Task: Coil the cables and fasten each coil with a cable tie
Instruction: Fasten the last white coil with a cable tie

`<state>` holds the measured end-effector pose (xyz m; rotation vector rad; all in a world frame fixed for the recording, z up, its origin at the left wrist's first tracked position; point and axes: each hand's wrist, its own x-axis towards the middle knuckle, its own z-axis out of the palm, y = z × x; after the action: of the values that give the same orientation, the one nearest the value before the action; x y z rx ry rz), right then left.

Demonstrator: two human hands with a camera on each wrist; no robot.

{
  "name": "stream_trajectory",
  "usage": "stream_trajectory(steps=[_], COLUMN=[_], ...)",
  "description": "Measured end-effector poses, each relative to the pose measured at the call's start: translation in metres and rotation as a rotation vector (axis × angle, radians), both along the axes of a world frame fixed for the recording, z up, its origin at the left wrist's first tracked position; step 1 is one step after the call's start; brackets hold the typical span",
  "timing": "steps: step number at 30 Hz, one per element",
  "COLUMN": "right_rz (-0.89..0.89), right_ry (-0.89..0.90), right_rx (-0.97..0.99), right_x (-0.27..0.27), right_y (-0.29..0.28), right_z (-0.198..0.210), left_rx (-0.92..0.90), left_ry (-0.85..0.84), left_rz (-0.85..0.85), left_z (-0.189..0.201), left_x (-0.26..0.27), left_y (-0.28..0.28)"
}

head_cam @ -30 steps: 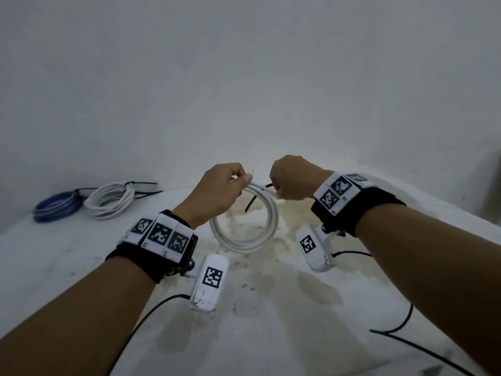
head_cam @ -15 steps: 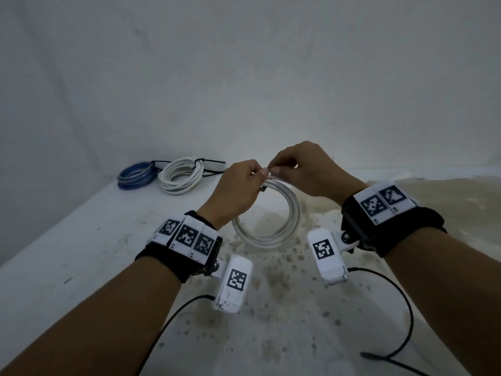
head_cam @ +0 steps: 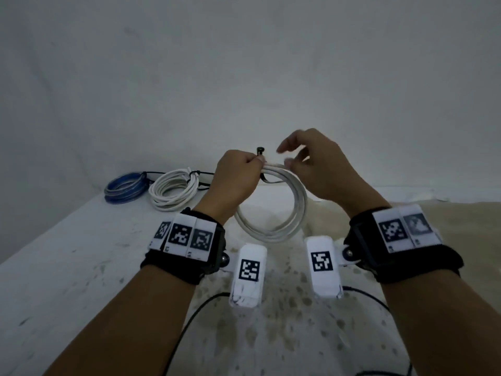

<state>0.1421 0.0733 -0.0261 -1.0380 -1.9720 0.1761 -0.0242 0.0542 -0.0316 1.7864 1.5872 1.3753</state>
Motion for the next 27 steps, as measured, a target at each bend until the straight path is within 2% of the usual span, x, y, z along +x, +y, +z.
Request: stream_trajectory(steps=[2, 5, 7, 10, 11, 12, 14, 16, 20, 27], right_rz=[0.103, 0.180, 0.174, 0.136, 0.064, -0.030, -0.190, -0.277, -0.195, -0.225], right_ry=[-0.133, -0.150, -0.011, 0.384, 0.403, 0.332, 0.058, -0.136, -0.162, -0.183], right_rx=[0.006, 0.014, -0.009, -0.134, -0.131, -0.097, -0.008, 0.067, 0.047, 0.014], right_x=[-0.002, -0.014, -0.021, -0.027, -0.029, -0.030, -0.030, -0.024, -0.015, -0.016], right_y=[-0.004, -0.007, -0.006, -0.004, -0.004, -0.003, -0.003, -0.008, -0.024, -0.032], right_z=[-0.001, 0.000, -0.002, -0.005, -0.006, -0.007, -0.006, -0.001, 0.011, 0.020], left_rx=[-0.015, -0.047, -0.085, -0.087, -0.081, -0.075, -0.068, -0.063, -0.052, -0.023], left_ry=[-0.041, -0.062, -0.078, -0.053, -0.010, 0.043, 0.132, 0.141, 0.051, 0.231], left_rz=[0.087, 0.110, 0.070, -0.007, -0.025, -0.038, -0.031, 0.012, 0.019, 0.014], left_z=[0.003, 0.004, 0.002, -0.001, -0.002, -0.003, -0.004, -0.005, 0.000, -0.001], left_x=[-0.006, -0.008, -0.004, 0.004, 0.008, 0.011, 0.016, 0.014, 0.003, 0.011], left_y=[0.006, 0.008, 0.005, 0.000, -0.001, -0.001, -0.003, -0.004, -0.002, -0.006])
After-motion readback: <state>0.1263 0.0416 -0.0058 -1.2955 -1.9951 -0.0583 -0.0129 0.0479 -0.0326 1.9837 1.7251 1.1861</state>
